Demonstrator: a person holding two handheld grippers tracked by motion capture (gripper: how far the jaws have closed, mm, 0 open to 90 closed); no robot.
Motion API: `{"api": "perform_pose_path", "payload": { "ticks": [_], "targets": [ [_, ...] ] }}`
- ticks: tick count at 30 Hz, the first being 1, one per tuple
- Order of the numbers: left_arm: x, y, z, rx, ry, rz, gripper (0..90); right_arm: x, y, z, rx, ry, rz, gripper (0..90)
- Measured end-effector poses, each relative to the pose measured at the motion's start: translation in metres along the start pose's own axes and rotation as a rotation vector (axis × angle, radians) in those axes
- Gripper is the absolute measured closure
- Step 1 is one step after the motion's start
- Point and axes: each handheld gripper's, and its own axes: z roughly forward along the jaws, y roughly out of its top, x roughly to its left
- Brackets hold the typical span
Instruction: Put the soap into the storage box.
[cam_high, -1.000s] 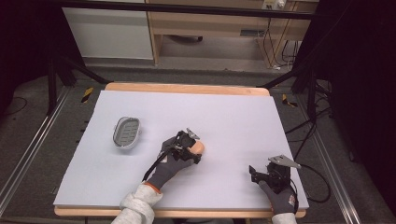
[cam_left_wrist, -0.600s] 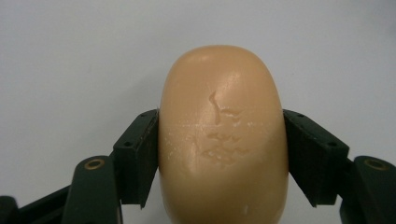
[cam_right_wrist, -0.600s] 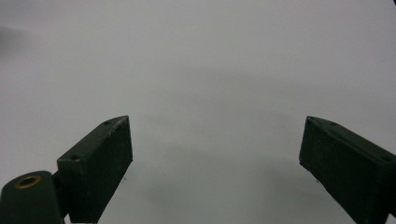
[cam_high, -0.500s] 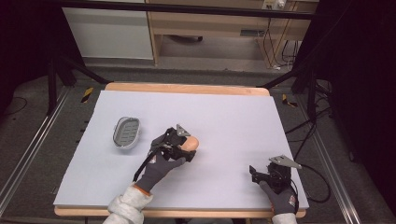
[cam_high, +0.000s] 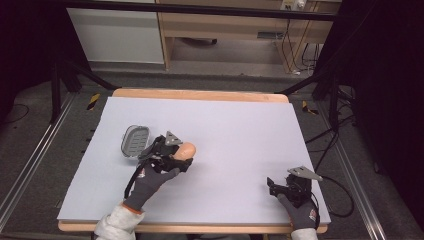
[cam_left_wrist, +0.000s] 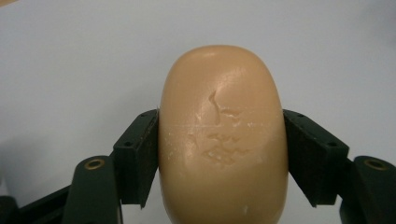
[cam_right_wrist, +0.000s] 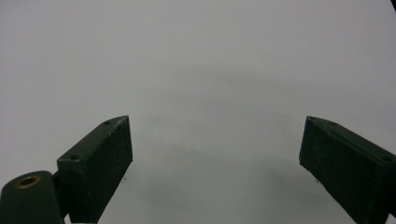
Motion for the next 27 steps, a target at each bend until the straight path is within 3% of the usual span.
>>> {"api": "perform_pose_path", "payload": {
  "ticks": [10, 27],
  "targets": [
    [0.033, -0.018, -0.028, -0.033, 0.057, -0.058, 31.5, 0.0, 0.0, 0.001, 0.003, -0.006, 0.0, 9.7],
    [0.075, -0.026, -0.056, -0.055, 0.144, -0.129, 31.5, 0.001, 0.0, 0.001, 0.004, -0.004, -0.008, 9.7]
  ]
}}
